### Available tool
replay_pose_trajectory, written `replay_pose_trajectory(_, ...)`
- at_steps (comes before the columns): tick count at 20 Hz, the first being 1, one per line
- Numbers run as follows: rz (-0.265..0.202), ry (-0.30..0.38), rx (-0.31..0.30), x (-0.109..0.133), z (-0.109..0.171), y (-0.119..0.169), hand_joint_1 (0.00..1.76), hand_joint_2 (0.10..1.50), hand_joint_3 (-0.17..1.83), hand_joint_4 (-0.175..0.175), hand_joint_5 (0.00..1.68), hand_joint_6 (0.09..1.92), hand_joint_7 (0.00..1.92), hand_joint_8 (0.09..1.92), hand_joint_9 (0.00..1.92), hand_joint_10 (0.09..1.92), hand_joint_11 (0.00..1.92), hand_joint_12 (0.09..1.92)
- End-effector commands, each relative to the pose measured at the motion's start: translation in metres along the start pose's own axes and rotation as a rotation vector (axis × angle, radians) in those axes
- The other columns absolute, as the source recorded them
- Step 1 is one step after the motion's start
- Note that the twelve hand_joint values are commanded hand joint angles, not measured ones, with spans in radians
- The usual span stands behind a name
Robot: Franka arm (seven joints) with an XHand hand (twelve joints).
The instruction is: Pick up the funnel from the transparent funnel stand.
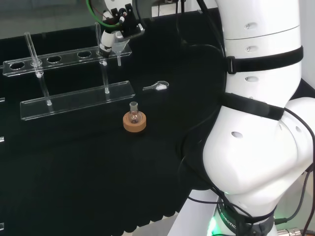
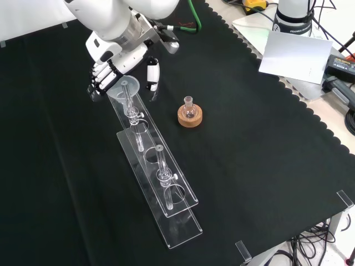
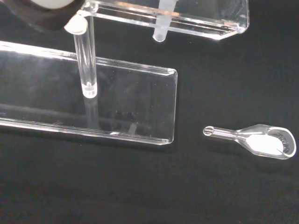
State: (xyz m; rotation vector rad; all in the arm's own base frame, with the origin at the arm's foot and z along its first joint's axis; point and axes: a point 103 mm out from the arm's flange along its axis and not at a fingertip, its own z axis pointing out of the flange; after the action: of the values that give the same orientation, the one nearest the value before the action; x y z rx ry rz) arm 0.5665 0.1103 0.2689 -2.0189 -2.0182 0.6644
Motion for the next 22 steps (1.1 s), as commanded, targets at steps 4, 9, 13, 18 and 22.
replay_pose_trajectory(4,0.010,-0.015,-0.003,-0.011,0.003,0.002,0.77,0.70,0.27,-0.018,0.11,0.09,0.00,0.41,0.12,0.88,0.27,1.53)
replay_pose_trajectory(9,0.020,-0.021,-0.009,-0.009,0.000,0.002,0.79,0.69,0.31,-0.017,0.13,0.09,0.00,0.47,0.15,0.87,0.29,1.52)
replay_pose_trajectory(13,0.020,-0.008,0.009,-0.007,0.001,0.004,0.79,0.68,0.36,-0.017,0.14,0.09,0.00,0.48,0.16,0.86,0.30,1.51)
replay_pose_trajectory(18,0.013,-0.004,0.021,-0.006,0.005,0.006,0.78,0.67,0.38,-0.017,0.15,0.09,0.00,0.49,0.17,0.86,0.31,1.51)
replay_pose_trajectory(22,0.018,-0.011,0.021,-0.006,0.005,0.006,0.78,0.67,0.40,-0.017,0.15,0.09,0.00,0.50,0.18,0.86,0.31,1.51)
